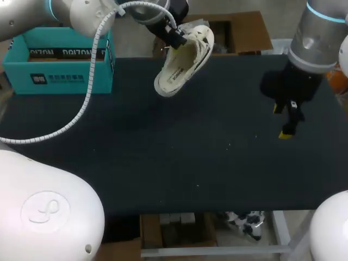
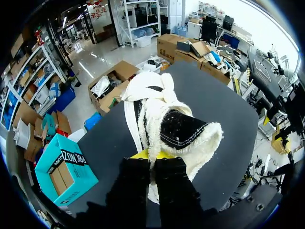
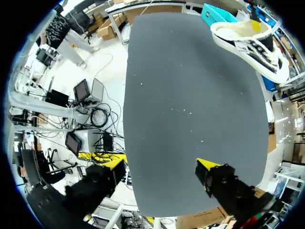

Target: Open the shoe tongue, take the insole out of the shoe, put the insole back into the shoe, and pack the shoe into the shoebox

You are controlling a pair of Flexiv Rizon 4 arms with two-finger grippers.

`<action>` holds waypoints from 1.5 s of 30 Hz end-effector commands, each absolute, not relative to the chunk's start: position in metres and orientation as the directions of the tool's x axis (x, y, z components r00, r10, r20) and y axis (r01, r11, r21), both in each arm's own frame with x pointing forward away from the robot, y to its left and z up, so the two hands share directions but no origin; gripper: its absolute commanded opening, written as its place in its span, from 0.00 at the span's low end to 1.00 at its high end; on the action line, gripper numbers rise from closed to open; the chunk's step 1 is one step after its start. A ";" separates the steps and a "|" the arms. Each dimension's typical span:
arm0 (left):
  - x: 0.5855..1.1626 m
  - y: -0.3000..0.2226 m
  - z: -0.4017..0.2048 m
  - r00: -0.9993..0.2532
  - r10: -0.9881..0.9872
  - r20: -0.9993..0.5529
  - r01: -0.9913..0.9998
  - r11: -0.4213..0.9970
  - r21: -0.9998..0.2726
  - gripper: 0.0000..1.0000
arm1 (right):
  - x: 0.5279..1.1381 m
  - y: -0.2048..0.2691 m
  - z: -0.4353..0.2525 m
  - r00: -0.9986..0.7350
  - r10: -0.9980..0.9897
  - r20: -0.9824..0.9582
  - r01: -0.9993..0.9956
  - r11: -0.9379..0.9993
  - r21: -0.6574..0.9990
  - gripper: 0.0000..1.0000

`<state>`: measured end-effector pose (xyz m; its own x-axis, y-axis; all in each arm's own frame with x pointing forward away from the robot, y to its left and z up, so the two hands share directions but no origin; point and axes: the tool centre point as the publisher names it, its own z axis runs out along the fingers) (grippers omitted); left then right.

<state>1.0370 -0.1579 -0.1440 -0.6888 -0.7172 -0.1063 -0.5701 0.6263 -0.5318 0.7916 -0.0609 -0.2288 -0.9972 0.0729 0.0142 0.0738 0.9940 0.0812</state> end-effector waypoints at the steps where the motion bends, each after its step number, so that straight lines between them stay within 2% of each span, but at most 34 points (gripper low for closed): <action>1: 1.035 -0.130 -0.101 -0.703 -0.698 -0.137 -0.545 0.652 -0.527 0.00 | 0.791 -0.061 -0.228 -0.997 0.074 0.015 0.075 0.994 0.080 1.00; 7: 1.073 -0.079 -0.085 -0.740 -0.637 -0.217 -0.466 0.717 -0.518 0.00 | 0.791 -0.061 -0.228 -0.997 0.074 0.015 0.075 0.994 0.080 1.00; 17: 1.153 0.047 -0.063 -0.834 -0.469 -0.291 -0.293 0.822 -0.488 0.00 | 0.791 -0.061 -0.228 -0.997 0.074 0.015 0.075 0.994 0.080 1.00; 29: 1.217 0.184 -0.098 -0.880 -0.377 -0.289 -0.232 0.872 -0.431 0.00 | 0.791 -0.061 -0.228 -0.997 0.074 0.015 0.075 0.994 0.080 1.00; 37: 1.241 0.235 -0.134 -0.900 -0.347 -0.265 -0.226 0.890 -0.396 0.00 | 0.791 -0.061 -0.228 -0.997 0.074 0.015 0.075 0.994 0.080 1.00; 45: 1.249 0.259 -0.177 -0.925 -0.303 -0.228 -0.209 0.910 -0.358 0.00 | 0.791 -0.061 -0.228 -0.997 0.074 0.015 0.075 0.994 0.080 1.00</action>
<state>1.2342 0.2531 -0.1652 -0.8962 -0.3278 -0.2989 -0.2205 0.9138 -0.3409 0.7912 -0.0606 -0.2290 -0.9972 0.0739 0.0136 0.0748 0.9940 0.0803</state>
